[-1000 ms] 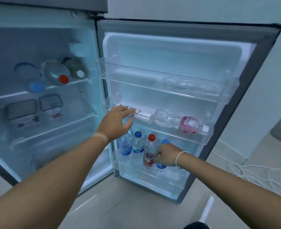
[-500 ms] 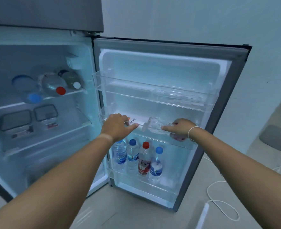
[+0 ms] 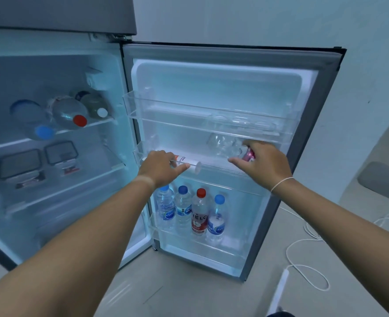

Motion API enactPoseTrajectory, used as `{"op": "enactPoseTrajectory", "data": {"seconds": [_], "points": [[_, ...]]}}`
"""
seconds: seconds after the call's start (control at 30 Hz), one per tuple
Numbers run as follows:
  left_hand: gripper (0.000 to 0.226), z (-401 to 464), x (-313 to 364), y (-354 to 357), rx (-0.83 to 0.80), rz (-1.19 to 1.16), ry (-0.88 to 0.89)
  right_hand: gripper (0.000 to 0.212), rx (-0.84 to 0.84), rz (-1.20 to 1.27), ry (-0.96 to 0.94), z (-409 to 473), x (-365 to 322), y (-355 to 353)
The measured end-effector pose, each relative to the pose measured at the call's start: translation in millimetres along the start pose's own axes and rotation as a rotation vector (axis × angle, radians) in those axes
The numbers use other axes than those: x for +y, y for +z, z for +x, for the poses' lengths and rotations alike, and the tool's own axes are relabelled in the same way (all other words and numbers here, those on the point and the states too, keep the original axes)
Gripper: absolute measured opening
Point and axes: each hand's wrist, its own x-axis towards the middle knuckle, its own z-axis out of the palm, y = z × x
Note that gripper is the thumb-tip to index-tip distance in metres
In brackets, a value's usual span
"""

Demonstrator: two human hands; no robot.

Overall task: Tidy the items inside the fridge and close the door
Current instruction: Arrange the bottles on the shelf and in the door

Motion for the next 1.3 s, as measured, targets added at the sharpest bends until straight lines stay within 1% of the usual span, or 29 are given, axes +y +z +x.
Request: {"op": "enactPoseTrajectory", "data": {"seconds": [0.07, 0.17, 0.23, 0.3, 0.4, 0.43, 0.5, 0.57, 0.67, 0.73, 0.77, 0.83, 0.93, 1.1, 1.17, 1.2, 1.27, 1.3], "points": [[0.058, -0.1, 0.5, -0.5, -0.004, -0.001, -0.002, 0.056, 0.004, -0.149, -0.175, -8.3, 4.6, -8.0], [0.059, -0.1, 2.8, -2.0, -0.019, -0.001, -0.005, 0.052, -0.021, -0.279, -0.376, -26.7, 12.2, -10.4], [0.059, -0.6, 3.4, -1.8, -0.018, 0.000, -0.004, 0.052, -0.044, -0.301, -0.439, -41.0, 12.8, -10.6], [0.058, -1.0, 3.8, -1.2, -0.002, 0.002, 0.005, 0.054, -0.136, -0.295, -0.419, -53.5, 9.9, -9.0], [0.056, -1.0, 3.4, 0.5, 0.027, 0.009, 0.016, 0.048, -0.372, -0.280, -0.257, -68.7, 6.5, 5.7], [0.056, -0.9, 3.1, 0.3, 0.033, 0.012, 0.016, 0.044, -0.451, -0.282, -0.176, -72.1, 5.6, 13.2], [0.055, -0.3, 2.3, 2.2, 0.043, 0.021, 0.022, 0.044, -0.619, -0.302, 0.003, -77.7, 11.2, 34.1], [0.055, 1.2, 1.2, 4.6, 0.048, 0.025, 0.023, 0.043, -0.761, -0.254, 0.202, -83.3, 22.6, 58.2], [0.054, 2.6, 0.0, 6.9, 0.068, 0.020, 0.032, 0.037, -0.847, -0.027, 0.522, -86.4, 40.0, 85.5], [0.054, 3.6, -1.3, 8.9, 0.082, 0.013, 0.032, 0.037, -0.896, 0.163, 0.753, -85.5, 54.3, 105.3], [0.055, 2.9, -0.9, 9.0, 0.091, 0.012, 0.035, 0.035, -0.927, 0.242, 0.847, -85.4, 60.6, 114.2], [0.055, 2.2, -0.8, 10.7, 0.109, 0.017, 0.040, 0.033, -0.977, 0.308, 0.965, -86.0, 71.6, 133.9], [0.055, 1.9, -1.3, 12.8, 0.132, 0.014, 0.051, 0.032, -0.990, 0.352, 1.078, -85.0, 80.7, 155.3], [0.053, 1.6, -2.8, 14.6, 0.145, 0.020, 0.058, 0.028, -1.016, 0.390, 1.103, -79.3, 76.7, 161.3], [0.052, 1.8, -3.5, 15.4, 0.150, 0.031, 0.063, 0.020, -0.985, 0.377, 1.081, -77.1, 74.8, 163.2], [0.052, 1.9, -3.8, 15.8, 0.154, 0.034, 0.066, 0.020, -0.954, 0.355, 1.061, -75.9, 75.3, 165.9], [0.051, 1.6, -3.3, 16.6, 0.162, 0.029, 0.069, 0.027, -0.889, 0.337, 1.034, -74.9, 76.8, 172.3], [0.051, 1.0, -2.4, 16.7, 0.166, 0.026, 0.069, 0.027, -0.854, 0.347, 1.036, -75.4, 77.9, 176.7]]}}
